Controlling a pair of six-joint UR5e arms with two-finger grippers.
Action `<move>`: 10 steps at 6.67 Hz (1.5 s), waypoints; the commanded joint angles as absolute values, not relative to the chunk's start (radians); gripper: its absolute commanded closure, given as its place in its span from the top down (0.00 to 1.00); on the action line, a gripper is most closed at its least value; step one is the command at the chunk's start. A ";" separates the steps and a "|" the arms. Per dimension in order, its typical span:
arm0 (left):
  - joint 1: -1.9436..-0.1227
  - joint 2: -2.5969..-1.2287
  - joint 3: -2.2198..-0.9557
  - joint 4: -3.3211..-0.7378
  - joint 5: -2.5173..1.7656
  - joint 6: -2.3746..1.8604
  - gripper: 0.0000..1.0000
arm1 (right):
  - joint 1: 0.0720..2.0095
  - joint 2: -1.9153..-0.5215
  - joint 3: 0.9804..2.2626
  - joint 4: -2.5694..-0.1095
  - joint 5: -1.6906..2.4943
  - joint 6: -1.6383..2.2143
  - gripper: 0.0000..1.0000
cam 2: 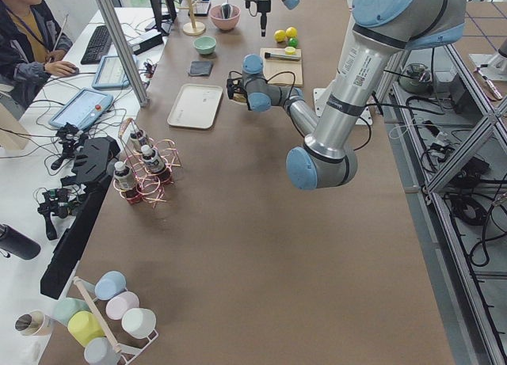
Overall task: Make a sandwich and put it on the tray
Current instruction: 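Grasp the white plate rim with the left gripper, then carry the plate with the left gripper and set it on the white tray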
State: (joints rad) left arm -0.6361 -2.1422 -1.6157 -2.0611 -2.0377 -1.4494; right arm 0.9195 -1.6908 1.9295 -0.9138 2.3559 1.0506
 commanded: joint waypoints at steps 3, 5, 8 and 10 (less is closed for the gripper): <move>-0.817 -2.391 -1.175 -2.189 -2.158 -1.465 0.00 | 1.012 -1.804 1.924 -0.914 2.388 0.881 1.00; -0.825 -2.480 -0.955 -2.291 -2.158 -1.393 0.00 | 1.011 -1.805 1.924 -0.914 2.387 0.881 1.00; -0.824 -2.554 -0.795 -2.364 -2.146 -1.359 0.00 | 1.011 -1.804 1.919 -0.914 2.379 0.881 1.00; -0.824 -2.557 -0.787 -2.371 -2.145 -1.345 0.00 | 1.009 -1.804 1.919 -0.914 2.378 0.881 1.00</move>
State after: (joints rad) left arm -0.8240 -2.5530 -0.7932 -2.3662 -2.1459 -1.3502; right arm 1.0104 -1.8039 1.9193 -0.9143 2.3787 0.8805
